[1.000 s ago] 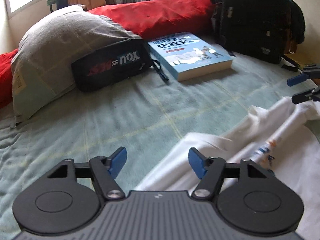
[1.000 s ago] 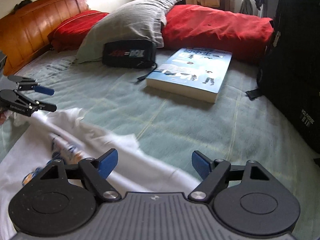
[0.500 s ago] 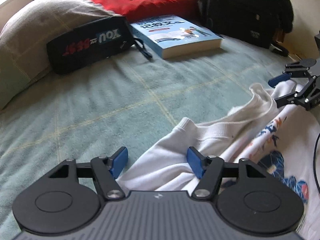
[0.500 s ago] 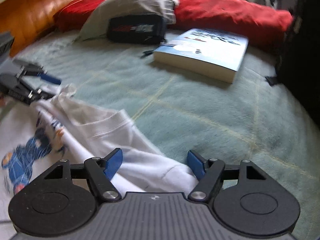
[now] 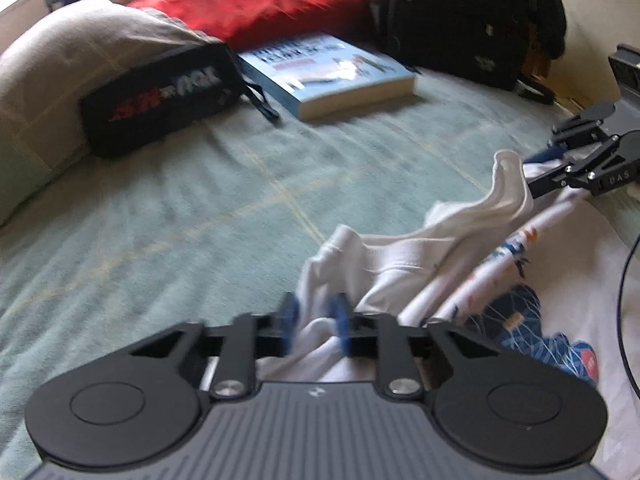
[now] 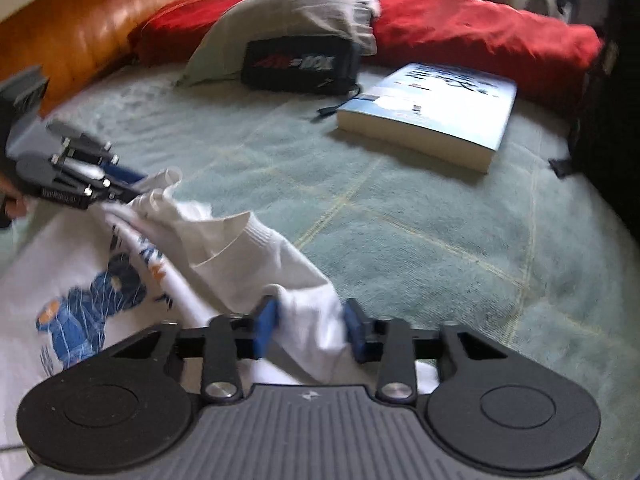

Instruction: Fold clothes

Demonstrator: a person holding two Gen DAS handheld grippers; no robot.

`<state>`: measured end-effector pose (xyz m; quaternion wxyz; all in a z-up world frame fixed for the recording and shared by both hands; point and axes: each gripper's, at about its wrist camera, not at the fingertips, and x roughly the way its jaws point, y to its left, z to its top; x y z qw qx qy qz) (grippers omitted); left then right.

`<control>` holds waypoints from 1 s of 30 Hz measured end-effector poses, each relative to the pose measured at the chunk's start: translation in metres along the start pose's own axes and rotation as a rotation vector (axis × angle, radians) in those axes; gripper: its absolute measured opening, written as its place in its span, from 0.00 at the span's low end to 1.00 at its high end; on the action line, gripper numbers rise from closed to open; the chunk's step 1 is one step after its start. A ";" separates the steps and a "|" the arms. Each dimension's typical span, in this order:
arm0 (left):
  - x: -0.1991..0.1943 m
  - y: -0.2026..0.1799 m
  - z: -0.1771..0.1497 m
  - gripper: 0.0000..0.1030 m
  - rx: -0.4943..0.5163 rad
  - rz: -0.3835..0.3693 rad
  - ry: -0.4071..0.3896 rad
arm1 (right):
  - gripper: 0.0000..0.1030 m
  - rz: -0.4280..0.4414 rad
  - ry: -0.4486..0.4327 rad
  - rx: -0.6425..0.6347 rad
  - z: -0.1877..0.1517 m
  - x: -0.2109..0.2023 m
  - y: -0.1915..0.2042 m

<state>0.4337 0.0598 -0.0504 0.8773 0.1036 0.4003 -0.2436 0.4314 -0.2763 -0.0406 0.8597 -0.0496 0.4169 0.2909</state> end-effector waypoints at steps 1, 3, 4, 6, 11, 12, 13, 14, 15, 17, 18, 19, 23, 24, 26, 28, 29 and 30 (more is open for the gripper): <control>-0.003 0.002 0.001 0.03 -0.011 0.006 -0.019 | 0.10 0.011 -0.010 0.023 0.000 -0.001 -0.004; -0.008 0.005 0.006 0.02 -0.028 0.028 -0.054 | 0.07 0.008 -0.031 0.038 0.002 -0.003 -0.006; -0.010 0.007 0.009 0.02 -0.033 0.040 -0.069 | 0.06 -0.007 -0.045 0.032 0.004 -0.004 -0.004; -0.013 0.010 0.016 0.02 -0.043 0.056 -0.100 | 0.06 -0.038 -0.074 0.019 0.008 -0.006 -0.002; -0.012 0.016 0.039 0.02 -0.045 0.119 -0.155 | 0.06 -0.097 -0.140 0.032 0.026 -0.006 -0.005; -0.010 0.018 0.044 0.02 -0.049 0.127 -0.163 | 0.06 -0.107 -0.150 0.038 0.030 -0.004 -0.007; -0.008 0.019 0.048 0.02 -0.045 0.144 -0.173 | 0.06 -0.120 -0.158 0.041 0.033 -0.002 -0.009; -0.005 0.020 0.053 0.02 -0.043 0.164 -0.184 | 0.06 -0.132 -0.166 0.044 0.037 0.000 -0.011; -0.002 0.023 0.057 0.02 -0.049 0.174 -0.187 | 0.06 -0.142 -0.173 0.048 0.040 0.003 -0.014; 0.007 0.028 0.065 0.02 -0.067 0.186 -0.180 | 0.05 -0.162 -0.181 0.065 0.046 0.010 -0.019; 0.013 0.030 0.068 0.02 -0.071 0.193 -0.175 | 0.05 -0.169 -0.180 0.071 0.048 0.015 -0.022; 0.020 0.033 0.070 0.02 -0.082 0.198 -0.165 | 0.05 -0.181 -0.176 0.075 0.048 0.020 -0.024; 0.045 0.043 0.065 0.06 -0.129 0.261 -0.115 | 0.07 -0.211 -0.136 0.133 0.046 0.044 -0.034; 0.048 0.047 0.063 0.08 -0.153 0.281 -0.106 | 0.08 -0.211 -0.136 0.153 0.045 0.045 -0.036; 0.041 0.049 0.058 0.08 -0.173 0.286 -0.116 | 0.16 -0.208 -0.158 0.185 0.042 0.038 -0.040; 0.031 0.050 0.053 0.11 -0.183 0.283 -0.131 | 0.22 -0.211 -0.190 0.190 0.040 0.020 -0.041; 0.025 0.047 0.051 0.13 -0.171 0.272 -0.138 | 0.23 -0.203 -0.203 0.198 0.040 0.010 -0.042; 0.017 0.042 0.049 0.19 -0.149 0.254 -0.143 | 0.24 -0.192 -0.207 0.204 0.039 0.001 -0.043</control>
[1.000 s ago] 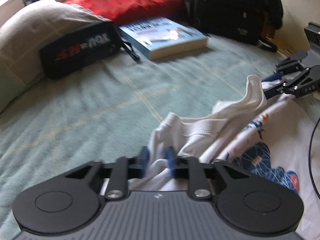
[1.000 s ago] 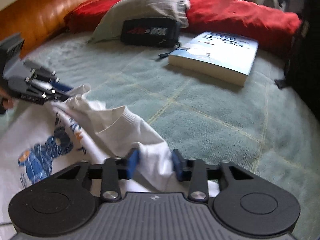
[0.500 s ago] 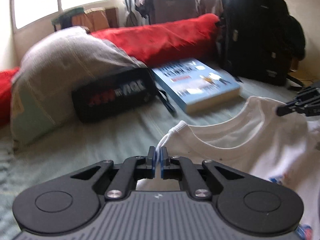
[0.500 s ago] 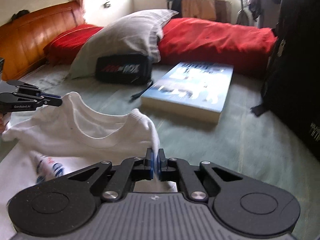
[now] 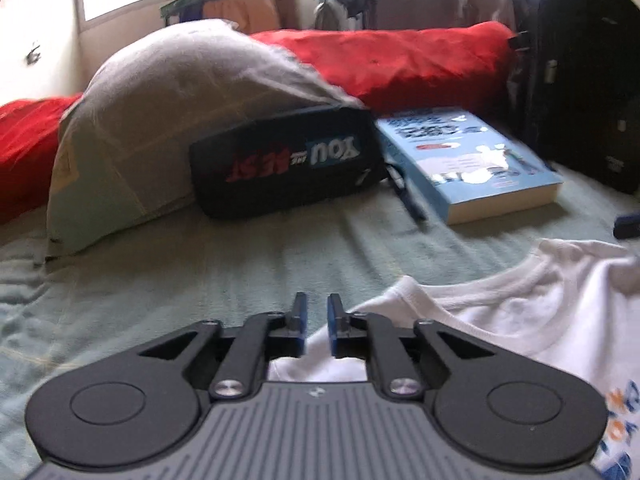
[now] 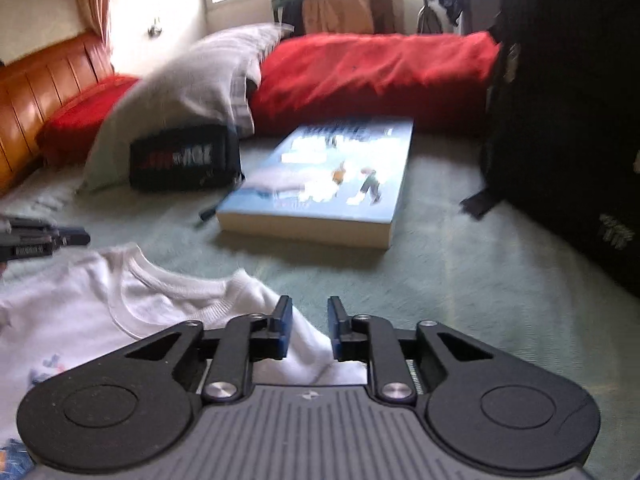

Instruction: Fold clothes

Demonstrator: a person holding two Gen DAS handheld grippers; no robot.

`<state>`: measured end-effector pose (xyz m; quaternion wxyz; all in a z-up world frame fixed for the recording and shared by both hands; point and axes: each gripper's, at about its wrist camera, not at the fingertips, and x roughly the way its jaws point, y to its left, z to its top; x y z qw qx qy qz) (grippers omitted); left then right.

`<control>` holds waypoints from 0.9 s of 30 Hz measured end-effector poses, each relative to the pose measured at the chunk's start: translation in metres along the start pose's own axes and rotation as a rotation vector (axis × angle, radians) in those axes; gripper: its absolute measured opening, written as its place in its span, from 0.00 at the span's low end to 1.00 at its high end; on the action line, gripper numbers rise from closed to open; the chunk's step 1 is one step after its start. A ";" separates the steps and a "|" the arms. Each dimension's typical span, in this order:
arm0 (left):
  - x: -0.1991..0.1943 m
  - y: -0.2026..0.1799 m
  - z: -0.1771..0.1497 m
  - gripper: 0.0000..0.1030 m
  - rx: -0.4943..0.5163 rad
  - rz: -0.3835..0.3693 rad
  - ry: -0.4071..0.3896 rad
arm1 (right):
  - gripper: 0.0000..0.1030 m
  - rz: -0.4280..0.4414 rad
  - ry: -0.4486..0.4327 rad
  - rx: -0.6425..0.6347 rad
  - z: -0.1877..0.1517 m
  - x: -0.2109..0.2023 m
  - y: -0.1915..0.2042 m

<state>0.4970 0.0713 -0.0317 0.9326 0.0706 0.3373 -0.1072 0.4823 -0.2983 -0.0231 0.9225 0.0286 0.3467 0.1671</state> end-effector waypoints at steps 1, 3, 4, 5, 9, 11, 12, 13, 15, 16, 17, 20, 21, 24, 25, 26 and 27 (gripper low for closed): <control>-0.007 -0.004 -0.002 0.25 0.023 -0.029 -0.001 | 0.25 0.011 0.003 -0.002 0.000 -0.008 -0.001; -0.019 -0.013 -0.010 0.29 0.070 -0.105 0.012 | 0.31 0.000 0.005 -0.053 -0.002 -0.022 -0.001; -0.022 -0.016 -0.016 0.31 0.080 -0.142 0.037 | 0.37 -0.022 0.005 -0.087 -0.005 -0.027 -0.001; -0.023 -0.019 -0.022 0.31 0.085 -0.175 0.069 | 0.38 -0.049 0.017 -0.113 -0.008 -0.029 -0.003; -0.020 -0.026 -0.049 0.30 0.095 -0.206 0.157 | 0.38 -0.100 0.097 -0.092 -0.024 -0.030 -0.031; -0.024 -0.025 -0.057 0.30 0.078 -0.209 0.142 | 0.38 -0.110 0.122 -0.080 -0.034 -0.033 -0.044; -0.027 -0.025 -0.060 0.30 0.067 -0.211 0.136 | 0.38 -0.112 0.130 -0.076 -0.038 -0.035 -0.049; -0.028 -0.024 -0.061 0.31 0.058 -0.212 0.135 | 0.38 -0.121 0.130 -0.077 -0.043 -0.041 -0.053; -0.031 -0.024 -0.062 0.31 0.053 -0.207 0.132 | 0.38 -0.141 0.117 -0.077 -0.053 -0.057 -0.061; -0.033 -0.025 -0.061 0.30 0.057 -0.201 0.130 | 0.38 -0.142 0.105 -0.057 -0.057 -0.067 -0.067; -0.036 -0.026 -0.061 0.30 0.061 -0.195 0.128 | 0.38 -0.140 0.092 -0.032 -0.061 -0.079 -0.073; -0.047 -0.034 -0.058 0.33 0.072 -0.209 0.122 | 0.40 -0.172 0.078 0.025 -0.076 -0.110 -0.092; -0.053 -0.038 -0.058 0.39 0.079 -0.212 0.119 | 0.41 -0.193 0.080 0.040 -0.083 -0.120 -0.098; -0.071 -0.055 -0.057 0.53 0.113 -0.227 0.106 | 0.43 -0.228 0.075 0.102 -0.102 -0.147 -0.114; -0.077 -0.062 -0.057 0.58 0.125 -0.230 0.101 | 0.44 -0.238 0.072 0.124 -0.109 -0.156 -0.119; -0.084 -0.069 -0.057 0.61 0.134 -0.230 0.095 | 0.45 -0.240 0.061 0.151 -0.116 -0.165 -0.123; -0.091 -0.077 -0.058 0.66 0.142 -0.229 0.089 | 0.46 -0.235 0.045 0.183 -0.122 -0.173 -0.126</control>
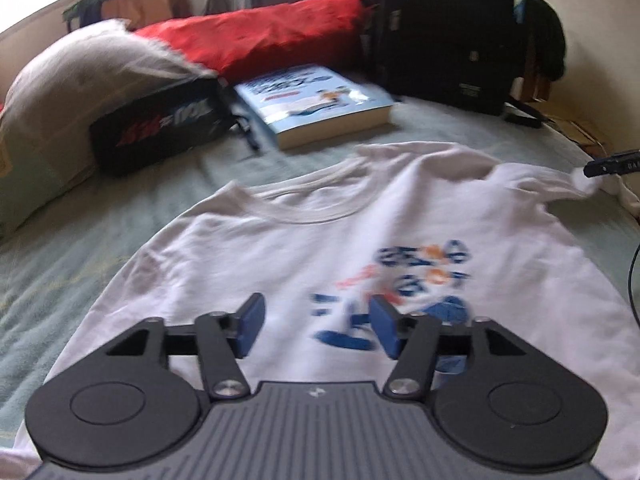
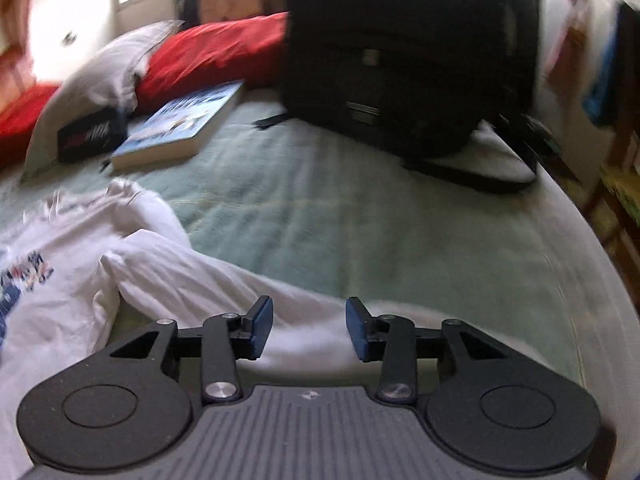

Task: Fold clothes
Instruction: 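Grasp the sweatshirt sleeve cuff with the right gripper and lift it outward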

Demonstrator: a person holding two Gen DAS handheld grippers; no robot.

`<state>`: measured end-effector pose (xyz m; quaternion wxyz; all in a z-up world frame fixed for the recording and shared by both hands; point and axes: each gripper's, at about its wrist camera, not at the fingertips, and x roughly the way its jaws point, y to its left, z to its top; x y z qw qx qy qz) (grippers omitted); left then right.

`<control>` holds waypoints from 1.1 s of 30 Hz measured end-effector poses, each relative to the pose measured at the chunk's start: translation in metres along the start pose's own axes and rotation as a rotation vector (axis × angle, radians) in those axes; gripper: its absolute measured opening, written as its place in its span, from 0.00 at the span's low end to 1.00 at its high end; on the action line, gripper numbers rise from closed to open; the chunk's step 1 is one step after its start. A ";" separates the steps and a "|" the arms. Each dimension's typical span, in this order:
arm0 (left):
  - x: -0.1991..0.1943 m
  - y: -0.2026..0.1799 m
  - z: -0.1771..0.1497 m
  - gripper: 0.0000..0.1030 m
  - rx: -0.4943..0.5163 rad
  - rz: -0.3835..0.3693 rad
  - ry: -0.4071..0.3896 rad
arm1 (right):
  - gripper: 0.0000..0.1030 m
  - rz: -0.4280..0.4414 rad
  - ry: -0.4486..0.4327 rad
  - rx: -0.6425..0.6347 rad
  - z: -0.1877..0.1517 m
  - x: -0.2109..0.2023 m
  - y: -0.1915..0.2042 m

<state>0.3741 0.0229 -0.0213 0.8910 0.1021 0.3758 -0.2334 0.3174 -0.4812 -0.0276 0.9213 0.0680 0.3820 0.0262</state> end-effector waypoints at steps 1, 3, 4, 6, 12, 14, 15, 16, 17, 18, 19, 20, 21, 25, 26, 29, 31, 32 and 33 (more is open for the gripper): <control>-0.005 -0.009 -0.001 0.69 0.008 -0.005 -0.002 | 0.46 0.007 -0.012 0.033 -0.006 -0.007 -0.006; -0.015 -0.029 -0.004 0.74 0.023 -0.031 -0.001 | 0.52 0.022 -0.035 0.096 -0.019 -0.021 -0.016; -0.018 -0.040 -0.008 0.77 0.034 -0.049 0.002 | 0.56 0.031 -0.046 0.125 -0.026 -0.027 -0.020; -0.024 -0.064 -0.016 0.77 0.062 -0.082 0.013 | 0.57 0.042 -0.042 0.175 -0.046 -0.034 -0.026; -0.037 -0.131 -0.040 0.80 0.176 -0.093 0.013 | 0.60 0.083 -0.023 0.242 -0.101 -0.049 -0.025; -0.041 -0.149 -0.048 0.81 0.187 -0.112 0.008 | 0.65 0.107 -0.046 0.271 -0.115 -0.054 -0.028; -0.042 -0.157 -0.051 0.81 0.186 -0.115 0.005 | 0.65 0.116 -0.058 0.282 -0.120 -0.056 -0.029; -0.043 -0.164 -0.055 0.82 0.183 -0.116 0.001 | 0.65 0.122 -0.070 0.292 -0.123 -0.058 -0.031; -0.044 -0.172 -0.059 0.83 0.179 -0.117 -0.003 | 0.65 0.127 -0.081 0.302 -0.126 -0.059 -0.033; -0.045 -0.179 -0.063 0.84 0.175 -0.118 -0.007 | 0.65 0.128 -0.093 0.318 -0.126 -0.058 -0.037; -0.045 -0.185 -0.067 0.84 0.166 -0.120 -0.006 | 0.65 0.126 -0.106 0.337 -0.126 -0.057 -0.041; -0.044 -0.190 -0.071 0.84 0.154 -0.122 -0.002 | 0.65 0.125 -0.118 0.356 -0.125 -0.056 -0.045; -0.043 -0.195 -0.075 0.84 0.137 -0.128 0.003 | 0.65 0.127 -0.131 0.382 -0.124 -0.054 -0.050; -0.039 -0.206 -0.087 0.84 0.080 -0.150 0.034 | 0.69 0.146 -0.195 0.497 -0.117 -0.037 -0.072; -0.039 -0.208 -0.089 0.84 0.073 -0.148 0.041 | 0.70 0.145 -0.213 0.520 -0.114 -0.032 -0.076; -0.039 -0.212 -0.092 0.84 0.078 -0.137 0.047 | 0.71 0.136 -0.258 0.574 -0.106 -0.019 -0.086; -0.038 -0.212 -0.093 0.84 0.082 -0.130 0.050 | 0.71 0.120 -0.277 0.590 -0.100 -0.014 -0.092; -0.038 -0.212 -0.094 0.84 0.082 -0.126 0.051 | 0.71 0.110 -0.284 0.599 -0.097 -0.012 -0.096; -0.038 -0.211 -0.094 0.84 0.079 -0.124 0.052 | 0.71 0.105 -0.288 0.609 -0.094 -0.011 -0.100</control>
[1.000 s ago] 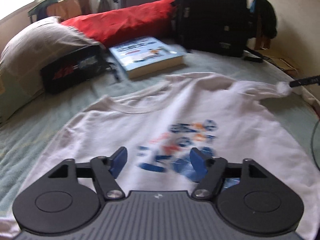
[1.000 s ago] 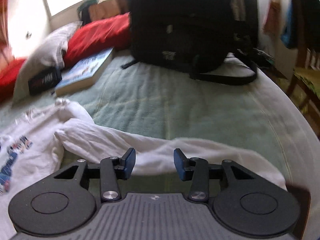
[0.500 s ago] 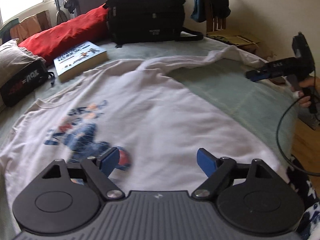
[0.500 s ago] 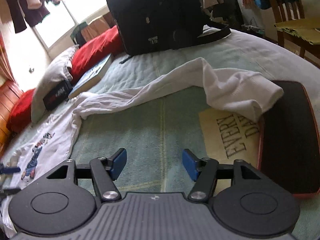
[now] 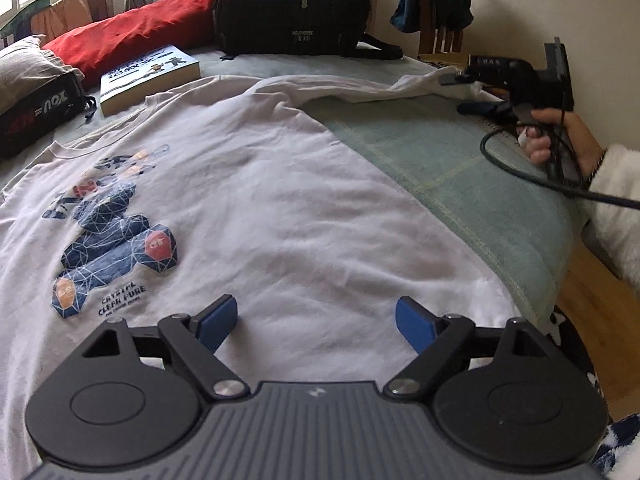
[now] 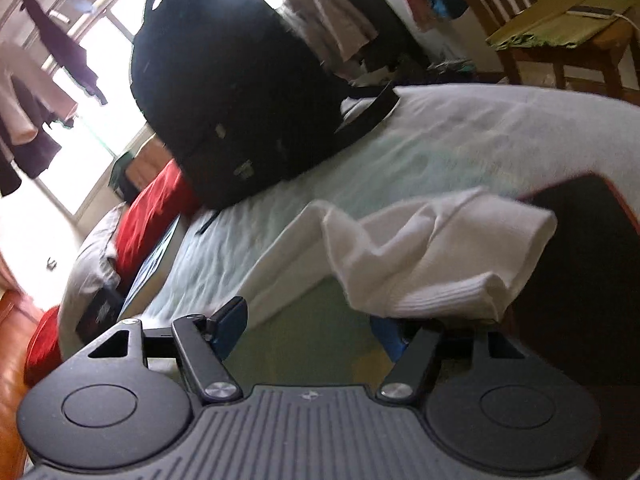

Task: Fold clothes
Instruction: 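Grasp the sweatshirt sleeve cuff with the right gripper and lift it outward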

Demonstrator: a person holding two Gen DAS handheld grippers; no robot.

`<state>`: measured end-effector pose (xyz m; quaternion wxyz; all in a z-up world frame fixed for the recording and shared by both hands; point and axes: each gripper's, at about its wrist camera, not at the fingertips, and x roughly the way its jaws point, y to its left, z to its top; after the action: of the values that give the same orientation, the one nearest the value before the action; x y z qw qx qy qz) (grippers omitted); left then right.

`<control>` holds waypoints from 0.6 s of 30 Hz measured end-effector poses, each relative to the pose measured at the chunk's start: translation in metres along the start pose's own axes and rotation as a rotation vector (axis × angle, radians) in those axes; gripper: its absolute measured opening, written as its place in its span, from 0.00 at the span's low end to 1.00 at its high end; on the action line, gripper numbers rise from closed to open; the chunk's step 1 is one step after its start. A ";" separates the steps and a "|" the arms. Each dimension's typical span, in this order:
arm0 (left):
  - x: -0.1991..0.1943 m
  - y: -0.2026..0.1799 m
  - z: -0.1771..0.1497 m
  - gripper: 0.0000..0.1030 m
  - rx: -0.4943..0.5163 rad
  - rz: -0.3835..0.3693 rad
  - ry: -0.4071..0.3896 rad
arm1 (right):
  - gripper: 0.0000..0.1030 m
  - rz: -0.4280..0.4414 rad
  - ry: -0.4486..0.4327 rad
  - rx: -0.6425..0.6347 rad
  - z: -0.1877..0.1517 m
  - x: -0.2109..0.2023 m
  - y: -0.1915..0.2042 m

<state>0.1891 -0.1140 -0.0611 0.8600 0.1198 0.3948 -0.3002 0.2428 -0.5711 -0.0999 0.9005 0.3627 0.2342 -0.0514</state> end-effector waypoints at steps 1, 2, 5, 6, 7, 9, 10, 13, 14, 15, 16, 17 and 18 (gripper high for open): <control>0.001 0.001 0.000 0.84 -0.004 0.000 0.001 | 0.71 -0.003 -0.004 0.013 0.005 0.002 -0.002; 0.001 0.002 0.000 0.85 -0.009 0.001 0.000 | 0.71 -0.012 -0.006 0.025 0.009 0.004 -0.003; 0.003 0.003 -0.001 0.85 -0.008 0.004 -0.006 | 0.71 -0.071 -0.032 0.049 0.019 0.008 -0.004; 0.003 0.002 -0.001 0.85 -0.003 0.004 -0.008 | 0.72 -0.085 -0.039 0.063 0.021 0.009 -0.005; 0.003 0.002 -0.002 0.86 0.002 0.004 -0.010 | 0.74 -0.090 -0.044 0.079 0.023 0.010 -0.006; 0.004 0.003 -0.003 0.86 0.009 0.001 -0.015 | 0.76 -0.093 -0.049 0.108 0.027 0.014 -0.008; 0.004 0.003 -0.003 0.87 0.010 -0.001 -0.017 | 0.78 -0.099 -0.049 0.122 0.029 0.016 -0.008; 0.004 0.005 -0.004 0.87 0.010 -0.008 -0.022 | 0.88 -0.114 -0.043 0.160 0.036 0.023 -0.005; 0.004 0.005 -0.004 0.87 0.009 -0.010 -0.023 | 0.92 -0.111 -0.039 0.173 0.037 0.024 -0.003; 0.004 0.006 -0.004 0.87 0.009 -0.012 -0.025 | 0.92 -0.104 -0.035 0.178 0.038 0.024 0.000; 0.004 0.006 -0.005 0.88 0.010 -0.015 -0.027 | 0.92 -0.096 -0.031 0.179 0.038 0.023 0.003; 0.004 0.006 -0.005 0.88 0.012 -0.017 -0.028 | 0.92 -0.102 -0.030 0.167 0.038 0.022 0.005; 0.004 0.006 -0.006 0.88 0.014 -0.019 -0.030 | 0.92 -0.117 -0.029 0.147 0.039 0.021 0.008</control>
<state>0.1913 -0.1083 -0.0677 0.8620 0.1177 0.3809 -0.3130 0.2788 -0.5896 -0.0801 0.8702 0.4128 0.2374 -0.1264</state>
